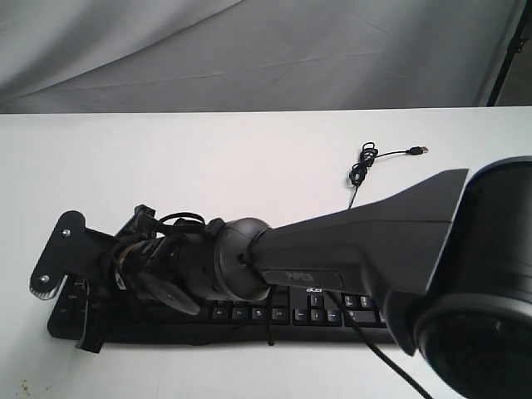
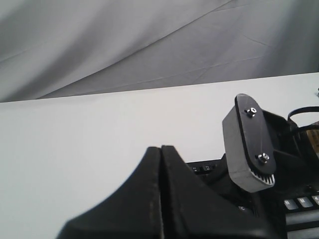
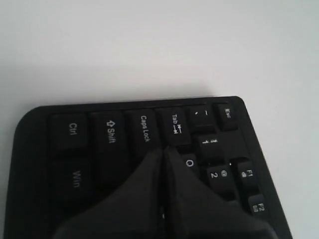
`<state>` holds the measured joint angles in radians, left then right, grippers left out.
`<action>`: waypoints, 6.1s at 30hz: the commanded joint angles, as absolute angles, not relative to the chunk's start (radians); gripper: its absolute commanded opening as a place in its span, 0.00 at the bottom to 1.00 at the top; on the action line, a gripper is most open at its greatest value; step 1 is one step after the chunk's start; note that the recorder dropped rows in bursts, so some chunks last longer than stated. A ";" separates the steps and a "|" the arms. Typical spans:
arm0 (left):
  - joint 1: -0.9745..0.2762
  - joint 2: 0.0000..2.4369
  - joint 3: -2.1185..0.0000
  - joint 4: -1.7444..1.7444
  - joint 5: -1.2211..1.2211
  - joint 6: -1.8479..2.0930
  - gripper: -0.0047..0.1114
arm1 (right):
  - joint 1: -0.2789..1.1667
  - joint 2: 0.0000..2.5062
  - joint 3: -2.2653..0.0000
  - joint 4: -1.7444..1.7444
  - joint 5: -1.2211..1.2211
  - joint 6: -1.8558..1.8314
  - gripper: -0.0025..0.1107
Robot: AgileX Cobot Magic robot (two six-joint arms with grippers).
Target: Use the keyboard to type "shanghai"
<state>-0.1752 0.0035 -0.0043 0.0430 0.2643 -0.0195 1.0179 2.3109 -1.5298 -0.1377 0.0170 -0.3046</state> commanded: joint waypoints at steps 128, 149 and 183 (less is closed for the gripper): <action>-0.179 0.000 0.000 0.048 0.261 -0.022 0.04 | 0.931 2.110 -1.212 -0.113 -0.079 -0.316 0.02; -0.179 0.000 0.000 0.048 0.261 -0.022 0.04 | 0.918 2.101 -1.206 -0.115 0.000 -0.318 0.02; -0.179 0.000 0.000 0.048 0.261 -0.022 0.04 | 1.009 2.200 -1.484 -0.141 0.090 -0.320 0.02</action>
<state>-0.1752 0.0035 -0.0043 0.0430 0.2643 -0.0195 0.9863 2.1560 -1.4315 -0.1239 0.0730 -0.3147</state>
